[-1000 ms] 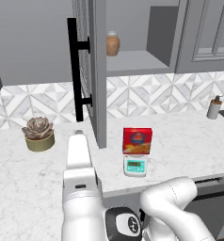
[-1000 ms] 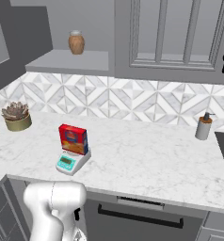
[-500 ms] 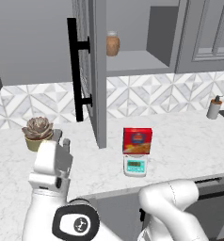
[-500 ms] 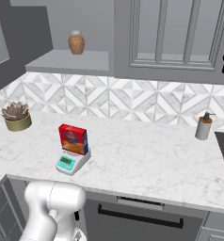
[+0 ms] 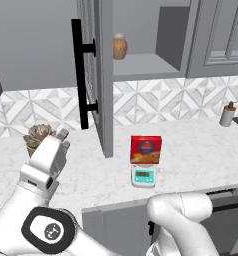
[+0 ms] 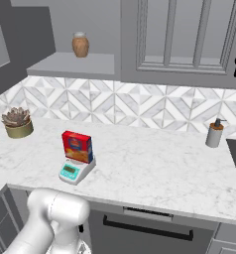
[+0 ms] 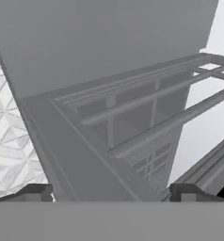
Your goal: Pick the boxed food and place it on the digital scale for weighing, and close the cabinet.
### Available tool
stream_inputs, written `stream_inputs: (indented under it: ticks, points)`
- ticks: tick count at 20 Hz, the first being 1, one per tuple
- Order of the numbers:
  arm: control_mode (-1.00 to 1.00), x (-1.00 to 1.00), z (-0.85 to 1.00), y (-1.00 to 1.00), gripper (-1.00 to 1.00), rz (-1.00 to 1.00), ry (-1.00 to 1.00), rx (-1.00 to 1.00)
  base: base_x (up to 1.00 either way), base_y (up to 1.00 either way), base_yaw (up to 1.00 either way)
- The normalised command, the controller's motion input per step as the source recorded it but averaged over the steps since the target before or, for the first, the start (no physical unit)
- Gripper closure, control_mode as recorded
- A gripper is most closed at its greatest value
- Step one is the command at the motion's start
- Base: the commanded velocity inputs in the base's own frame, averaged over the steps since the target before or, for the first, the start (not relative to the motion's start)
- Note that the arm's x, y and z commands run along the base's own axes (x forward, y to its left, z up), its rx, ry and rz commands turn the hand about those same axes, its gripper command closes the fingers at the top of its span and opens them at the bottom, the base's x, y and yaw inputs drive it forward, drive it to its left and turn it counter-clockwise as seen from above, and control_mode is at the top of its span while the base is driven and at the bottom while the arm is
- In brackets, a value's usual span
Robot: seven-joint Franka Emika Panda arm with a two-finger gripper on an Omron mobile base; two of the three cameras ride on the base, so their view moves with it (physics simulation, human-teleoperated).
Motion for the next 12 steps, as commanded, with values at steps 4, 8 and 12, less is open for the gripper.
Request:
stream_inputs:
  ticks: [4,8,12]
  points:
    - [-1.0,0.07,0.48,-0.32,-1.0,0.0,0.09,0.02,0.0,0.0,0.0]
    - [-1.0,0.14,0.31,-0.57,-1.0,0.0,0.22,0.0,0.0,0.0,0.0]
    - [-1.0,0.34,0.1,-0.74,-1.0,0.0,0.32,0.0,0.0,0.0,0.0]
